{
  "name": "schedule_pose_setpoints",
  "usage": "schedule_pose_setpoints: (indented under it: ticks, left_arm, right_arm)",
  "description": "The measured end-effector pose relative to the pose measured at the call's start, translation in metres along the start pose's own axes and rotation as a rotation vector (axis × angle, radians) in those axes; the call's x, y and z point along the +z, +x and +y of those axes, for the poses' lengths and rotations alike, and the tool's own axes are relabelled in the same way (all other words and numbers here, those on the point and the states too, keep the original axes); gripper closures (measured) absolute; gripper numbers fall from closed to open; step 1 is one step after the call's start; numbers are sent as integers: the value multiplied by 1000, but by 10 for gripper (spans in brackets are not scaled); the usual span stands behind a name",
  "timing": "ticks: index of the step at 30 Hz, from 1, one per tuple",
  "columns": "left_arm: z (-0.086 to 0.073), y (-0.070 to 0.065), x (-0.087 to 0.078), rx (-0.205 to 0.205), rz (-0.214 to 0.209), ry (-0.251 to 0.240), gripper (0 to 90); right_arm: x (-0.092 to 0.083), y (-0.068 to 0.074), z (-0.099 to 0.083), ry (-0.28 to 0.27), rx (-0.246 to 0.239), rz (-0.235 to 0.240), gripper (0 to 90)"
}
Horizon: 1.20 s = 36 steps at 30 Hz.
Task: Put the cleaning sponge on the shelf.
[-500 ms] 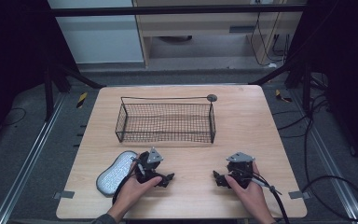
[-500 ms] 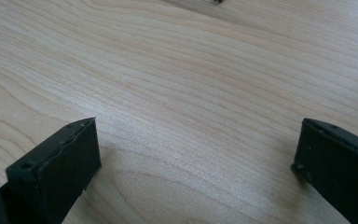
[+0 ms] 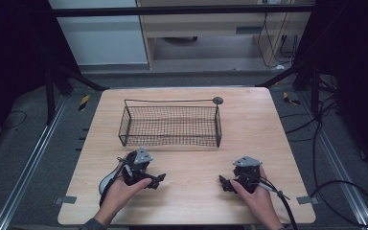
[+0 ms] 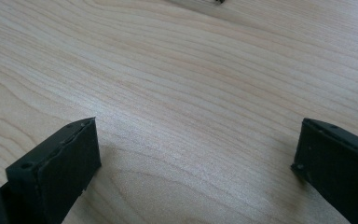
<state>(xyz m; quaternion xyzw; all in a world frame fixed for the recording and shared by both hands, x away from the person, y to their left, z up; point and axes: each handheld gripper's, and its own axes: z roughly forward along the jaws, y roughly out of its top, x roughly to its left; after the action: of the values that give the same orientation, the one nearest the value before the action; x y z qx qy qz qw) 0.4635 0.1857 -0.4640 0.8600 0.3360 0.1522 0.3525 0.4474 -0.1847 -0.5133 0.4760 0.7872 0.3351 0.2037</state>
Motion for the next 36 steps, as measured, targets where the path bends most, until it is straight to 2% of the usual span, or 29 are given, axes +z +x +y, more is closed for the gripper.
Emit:
schedule_pose_setpoints:
  ticks: [8,13,17,20,25,29,36]
  left_arm:
    - [-4,10,-11,12,-2,31,35]
    - [-4,13,-17,18,5,48,39]
    - [-4,14,-19,36,2,83,40]
    - [-4,16,-22,31,0,90,40]
    - [-6,24,-29,20,3,140,40]
    - [-6,32,-37,31,13,214,40]
    - [-6,47,-45,10,17,295,39]
  right_arm:
    - [0,0,0,0,0,0,4]
    - [0,0,0,0,0,0,4]
    - [0,0,0,0,1,-1,4]
    - [0,0,0,0,1,0,4]
    - [0,0,0,0,1,0,4]
    - [0,0,0,0,0,0,4]
    - [0,0,0,0,0,-1,4]
